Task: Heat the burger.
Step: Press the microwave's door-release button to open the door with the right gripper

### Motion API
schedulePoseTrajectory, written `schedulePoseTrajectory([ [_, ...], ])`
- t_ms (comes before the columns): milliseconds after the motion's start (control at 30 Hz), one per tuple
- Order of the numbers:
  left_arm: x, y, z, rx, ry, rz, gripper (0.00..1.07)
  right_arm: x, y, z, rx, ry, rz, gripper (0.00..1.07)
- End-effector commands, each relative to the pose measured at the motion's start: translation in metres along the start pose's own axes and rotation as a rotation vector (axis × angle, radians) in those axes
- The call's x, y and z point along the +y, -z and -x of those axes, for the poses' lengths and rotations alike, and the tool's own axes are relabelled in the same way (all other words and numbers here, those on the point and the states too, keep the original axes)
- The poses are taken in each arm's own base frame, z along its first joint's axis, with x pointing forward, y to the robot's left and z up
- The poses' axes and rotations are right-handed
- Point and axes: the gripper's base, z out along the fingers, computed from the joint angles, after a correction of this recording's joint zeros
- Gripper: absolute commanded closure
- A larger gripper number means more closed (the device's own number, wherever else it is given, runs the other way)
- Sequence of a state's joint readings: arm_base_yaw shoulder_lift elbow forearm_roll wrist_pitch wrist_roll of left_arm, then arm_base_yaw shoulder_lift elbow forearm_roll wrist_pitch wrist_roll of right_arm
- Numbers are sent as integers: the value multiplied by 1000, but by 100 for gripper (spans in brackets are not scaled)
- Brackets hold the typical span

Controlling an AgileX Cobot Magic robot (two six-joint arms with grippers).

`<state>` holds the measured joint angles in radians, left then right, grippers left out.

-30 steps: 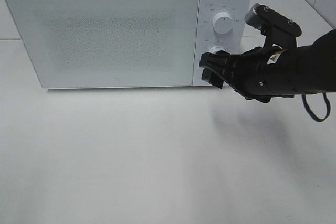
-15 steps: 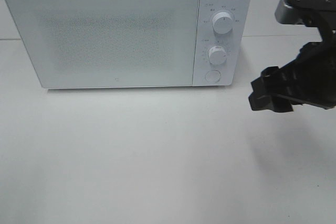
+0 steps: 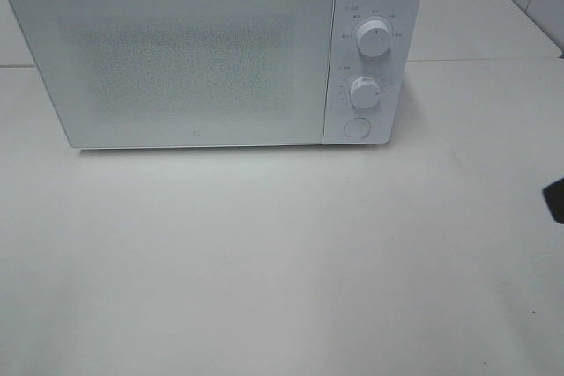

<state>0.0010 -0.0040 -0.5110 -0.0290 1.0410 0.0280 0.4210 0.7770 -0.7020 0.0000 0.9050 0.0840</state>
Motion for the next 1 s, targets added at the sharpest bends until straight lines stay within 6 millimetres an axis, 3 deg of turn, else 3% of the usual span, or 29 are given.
schedulePoseTrajectory([
  [33, 0, 2, -3, -19, 8, 1, 9, -6, 29, -19, -78, 34, -41, 38],
  [233, 0, 2, -3, -19, 8, 1, 9, -14, 51, -44, -205, 5, -97, 38],
  [500, 0, 2, -3, -19, 8, 1, 9, -20, 54, -79, -314, -152, -192, 38],
  [733, 0, 2, -3, -19, 8, 1, 9, -20, 45, -106, -360, -245, -246, 38],
  [1000, 0, 2, -3, -19, 8, 1, 9, -16, 55, -123, -481, -287, -302, 38],
])
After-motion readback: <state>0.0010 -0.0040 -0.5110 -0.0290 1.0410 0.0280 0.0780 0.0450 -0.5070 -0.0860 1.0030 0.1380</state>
